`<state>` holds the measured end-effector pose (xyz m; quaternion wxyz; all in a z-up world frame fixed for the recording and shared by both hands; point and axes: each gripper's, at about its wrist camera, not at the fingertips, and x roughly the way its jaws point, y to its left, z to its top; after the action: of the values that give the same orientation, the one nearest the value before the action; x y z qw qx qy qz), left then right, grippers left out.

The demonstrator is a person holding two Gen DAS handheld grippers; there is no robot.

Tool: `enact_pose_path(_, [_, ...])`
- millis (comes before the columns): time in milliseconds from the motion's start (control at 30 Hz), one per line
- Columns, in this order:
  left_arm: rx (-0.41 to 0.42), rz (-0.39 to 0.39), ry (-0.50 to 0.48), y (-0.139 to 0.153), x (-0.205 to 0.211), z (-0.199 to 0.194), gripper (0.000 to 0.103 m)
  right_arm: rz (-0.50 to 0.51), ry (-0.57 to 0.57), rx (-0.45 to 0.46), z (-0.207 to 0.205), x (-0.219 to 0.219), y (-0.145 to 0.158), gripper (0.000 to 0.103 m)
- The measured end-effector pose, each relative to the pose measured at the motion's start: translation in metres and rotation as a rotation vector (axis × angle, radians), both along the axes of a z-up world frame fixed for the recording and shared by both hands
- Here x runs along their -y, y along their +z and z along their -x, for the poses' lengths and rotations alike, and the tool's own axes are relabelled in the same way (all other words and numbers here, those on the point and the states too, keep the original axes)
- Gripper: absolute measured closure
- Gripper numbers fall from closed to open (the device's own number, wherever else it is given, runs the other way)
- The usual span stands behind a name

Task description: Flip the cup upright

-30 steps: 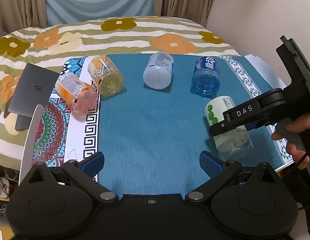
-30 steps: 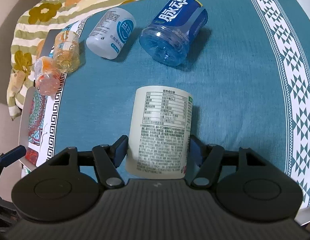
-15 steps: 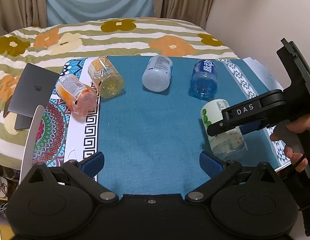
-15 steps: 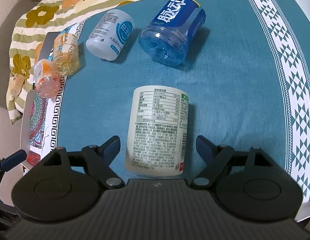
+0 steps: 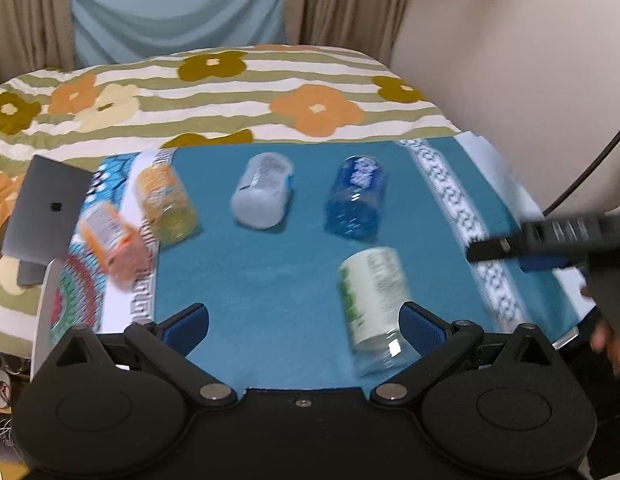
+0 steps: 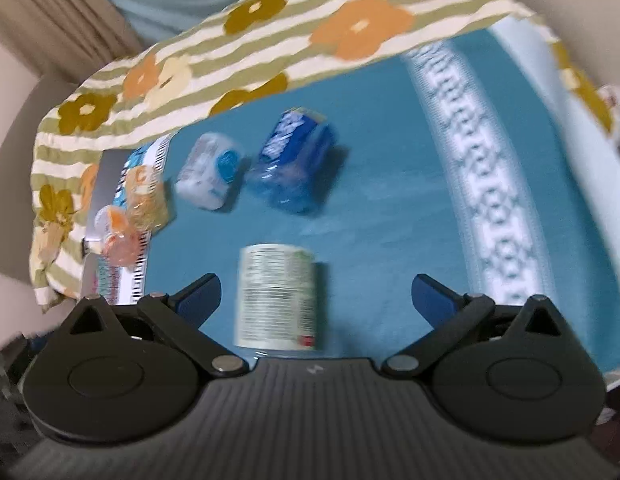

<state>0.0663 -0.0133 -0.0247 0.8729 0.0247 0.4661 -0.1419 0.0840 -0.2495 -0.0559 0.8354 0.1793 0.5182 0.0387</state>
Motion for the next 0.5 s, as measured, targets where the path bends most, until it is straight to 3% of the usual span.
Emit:
enact_pose_path(100, [-0.033, -0.033, -0.026, 0.002, 0.025, -0.018, 0.000, 0.045, 0.000, 0.044, 0.018, 0.023, 0.011, 0.000])
enact_pose_path(233, [-0.140, -0.098, -0.045, -0.011, 0.057, -0.044, 0.001, 0.099, -0.020, 0.098, 0.042, 0.047, 0.014, 0.000])
enact_pose_path(500, [-0.335, -0.103, 0.018, -0.052, 0.091, -0.089, 0.005, 0.182, 0.057, 0.163, 0.069, 0.060, -0.010, 0.000])
